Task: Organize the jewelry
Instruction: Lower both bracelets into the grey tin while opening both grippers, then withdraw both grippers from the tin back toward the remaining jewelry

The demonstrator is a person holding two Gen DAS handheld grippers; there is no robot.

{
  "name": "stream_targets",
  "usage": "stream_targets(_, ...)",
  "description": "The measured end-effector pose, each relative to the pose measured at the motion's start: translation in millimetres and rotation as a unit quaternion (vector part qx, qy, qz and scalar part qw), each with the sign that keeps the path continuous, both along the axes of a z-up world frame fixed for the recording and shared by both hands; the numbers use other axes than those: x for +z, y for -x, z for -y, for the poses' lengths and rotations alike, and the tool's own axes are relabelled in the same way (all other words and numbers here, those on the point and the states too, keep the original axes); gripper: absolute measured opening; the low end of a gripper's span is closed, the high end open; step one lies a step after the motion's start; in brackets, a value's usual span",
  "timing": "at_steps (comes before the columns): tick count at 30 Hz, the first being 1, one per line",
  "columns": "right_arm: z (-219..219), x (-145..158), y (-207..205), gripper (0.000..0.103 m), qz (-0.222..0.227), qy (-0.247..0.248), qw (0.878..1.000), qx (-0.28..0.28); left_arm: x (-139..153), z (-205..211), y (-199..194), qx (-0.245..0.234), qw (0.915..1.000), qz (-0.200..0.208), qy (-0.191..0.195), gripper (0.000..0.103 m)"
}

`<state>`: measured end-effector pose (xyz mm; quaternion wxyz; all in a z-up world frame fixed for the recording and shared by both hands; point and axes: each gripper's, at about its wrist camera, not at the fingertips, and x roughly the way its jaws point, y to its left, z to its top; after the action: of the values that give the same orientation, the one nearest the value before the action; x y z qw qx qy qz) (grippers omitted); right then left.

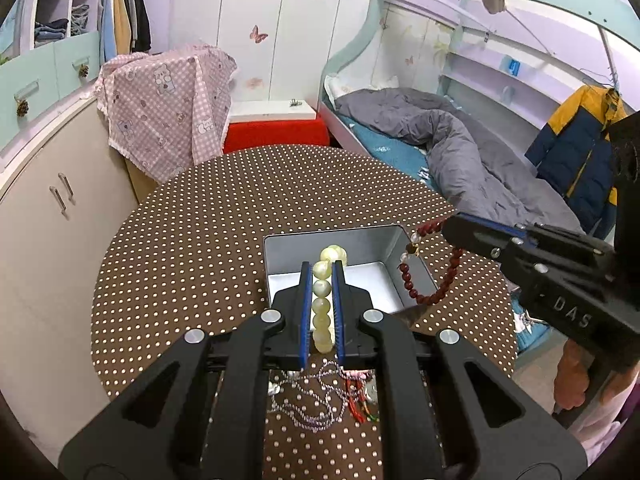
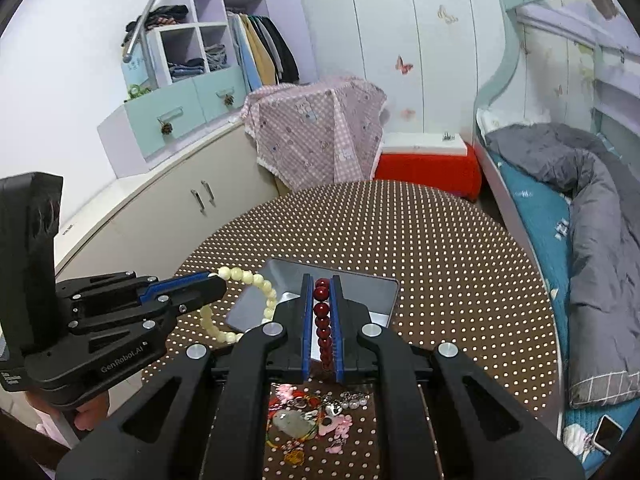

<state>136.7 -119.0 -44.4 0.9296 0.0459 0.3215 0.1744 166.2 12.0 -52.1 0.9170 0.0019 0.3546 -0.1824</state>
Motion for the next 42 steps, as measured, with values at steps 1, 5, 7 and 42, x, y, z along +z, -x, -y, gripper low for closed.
stream_targets(1, 1, -2, -4, 0.007, -0.006, -0.001, 1.000, -0.001, -2, 1, -2, 0.000, 1.0000, -0.003, -0.001, 0.010)
stream_targets(5, 5, -11, -15, 0.007, -0.024, -0.006, 1.000, -0.003, -9, 5, -12, 0.001, 0.9999, -0.012, -0.006, 0.010)
stream_targets(7, 5, -12, -16, 0.010, -0.027, -0.010, 1.000, -0.003, -11, 7, -14, 0.001, 0.9999, -0.013, -0.012, 0.010)
stream_targets(42, 18, -13, 12, 0.042, -0.022, -0.006, 0.999, -0.030, -13, -5, 6, 0.031, 0.9992, -0.016, -0.022, 0.064)
